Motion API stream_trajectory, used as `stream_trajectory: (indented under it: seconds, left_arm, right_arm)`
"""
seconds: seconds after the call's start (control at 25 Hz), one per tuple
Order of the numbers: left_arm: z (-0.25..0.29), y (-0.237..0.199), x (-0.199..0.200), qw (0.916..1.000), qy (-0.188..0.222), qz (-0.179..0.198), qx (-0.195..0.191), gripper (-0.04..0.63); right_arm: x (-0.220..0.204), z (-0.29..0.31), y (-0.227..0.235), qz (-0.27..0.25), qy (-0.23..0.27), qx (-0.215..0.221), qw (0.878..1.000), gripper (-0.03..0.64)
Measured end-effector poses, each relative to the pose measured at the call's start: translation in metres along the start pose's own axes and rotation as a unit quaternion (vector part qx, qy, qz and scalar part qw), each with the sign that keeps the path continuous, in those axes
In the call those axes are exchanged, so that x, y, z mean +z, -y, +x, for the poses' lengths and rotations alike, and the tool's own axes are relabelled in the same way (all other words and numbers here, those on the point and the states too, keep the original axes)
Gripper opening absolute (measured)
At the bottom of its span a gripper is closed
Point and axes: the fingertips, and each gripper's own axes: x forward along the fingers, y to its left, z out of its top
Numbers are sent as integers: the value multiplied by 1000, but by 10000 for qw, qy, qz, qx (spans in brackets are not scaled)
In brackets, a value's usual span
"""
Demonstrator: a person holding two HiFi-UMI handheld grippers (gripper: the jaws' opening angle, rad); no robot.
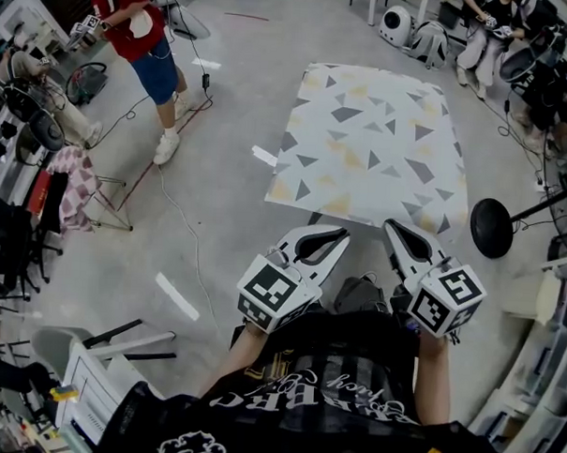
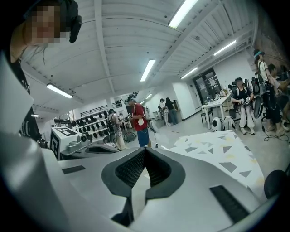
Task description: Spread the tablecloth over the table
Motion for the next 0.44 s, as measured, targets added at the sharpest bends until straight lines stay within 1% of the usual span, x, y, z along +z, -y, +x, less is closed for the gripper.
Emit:
stream_trajectory:
  seconds: [0.28,0.44]
  left_arm:
    - [3,7,-1,10000,-33,57,-51,32]
    - [7,12,-4,9999,-90,58,-122,32]
  right_arm:
    - [-2,-1,3,-106,-106,-50,9999,15]
    - [-4,-3,3,-76,-116,-52,9999,14]
